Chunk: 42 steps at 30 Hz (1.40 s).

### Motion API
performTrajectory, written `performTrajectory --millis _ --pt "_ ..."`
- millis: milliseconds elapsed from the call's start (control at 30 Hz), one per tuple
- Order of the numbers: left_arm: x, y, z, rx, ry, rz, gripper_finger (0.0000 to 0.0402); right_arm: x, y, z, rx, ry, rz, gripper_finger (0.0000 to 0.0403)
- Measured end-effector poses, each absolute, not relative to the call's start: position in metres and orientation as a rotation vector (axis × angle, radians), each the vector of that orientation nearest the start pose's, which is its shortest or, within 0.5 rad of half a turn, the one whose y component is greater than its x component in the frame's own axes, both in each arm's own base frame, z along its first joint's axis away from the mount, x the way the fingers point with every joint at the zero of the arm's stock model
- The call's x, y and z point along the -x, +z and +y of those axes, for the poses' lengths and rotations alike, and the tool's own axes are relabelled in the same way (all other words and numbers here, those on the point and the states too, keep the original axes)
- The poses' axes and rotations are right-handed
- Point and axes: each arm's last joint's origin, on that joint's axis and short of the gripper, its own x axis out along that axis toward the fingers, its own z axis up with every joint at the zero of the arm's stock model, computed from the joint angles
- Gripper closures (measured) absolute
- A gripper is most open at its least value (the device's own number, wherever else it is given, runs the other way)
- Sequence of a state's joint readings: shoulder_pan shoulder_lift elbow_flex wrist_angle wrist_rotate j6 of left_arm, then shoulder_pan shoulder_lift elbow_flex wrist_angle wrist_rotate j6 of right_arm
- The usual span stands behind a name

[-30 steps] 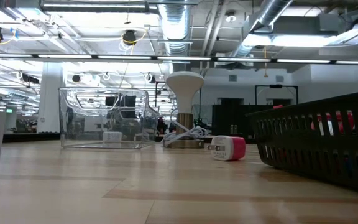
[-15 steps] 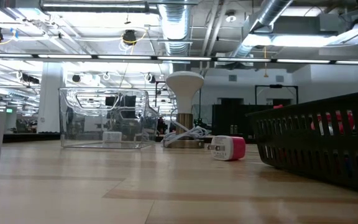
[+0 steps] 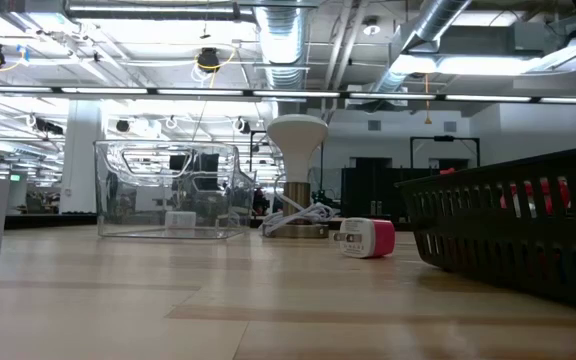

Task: Pick & Place Office items
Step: Put the top blue charger adapter into the transparent bin

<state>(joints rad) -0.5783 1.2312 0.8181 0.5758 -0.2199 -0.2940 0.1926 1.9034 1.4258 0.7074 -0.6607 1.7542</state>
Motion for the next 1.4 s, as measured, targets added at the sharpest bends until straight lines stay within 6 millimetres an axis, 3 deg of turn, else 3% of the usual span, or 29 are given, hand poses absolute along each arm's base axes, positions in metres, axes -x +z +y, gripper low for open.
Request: performTrajectory --millis 200,433,633,1100,1400 --pt "-0.234 0.325 -0.145 0.352 -0.375 -0.097 0.0207 -0.429 0.315 0.1 -1.583 0.791 0.546 0.0282" --pt "-0.234 0.324 -0.145 0.343 -0.379 -0.088 0.0264 -0.429 0.315 0.1 -1.584 0.79 0.539 0.0282" --pt "-0.234 0.324 -0.145 0.341 -0.38 -0.088 0.0267 -0.429 0.315 0.1 -1.58 0.786 0.529 0.0279" --pt "-0.229 0.328 -0.144 0.332 -0.393 -0.102 0.0267 -0.428 0.316 0.106 -1.513 0.793 0.459 0.016" --pt "-0.205 0.334 -0.128 0.272 -0.204 0.006 0.0267 -0.428 0.311 0.107 -1.485 0.756 0.504 0.0148"
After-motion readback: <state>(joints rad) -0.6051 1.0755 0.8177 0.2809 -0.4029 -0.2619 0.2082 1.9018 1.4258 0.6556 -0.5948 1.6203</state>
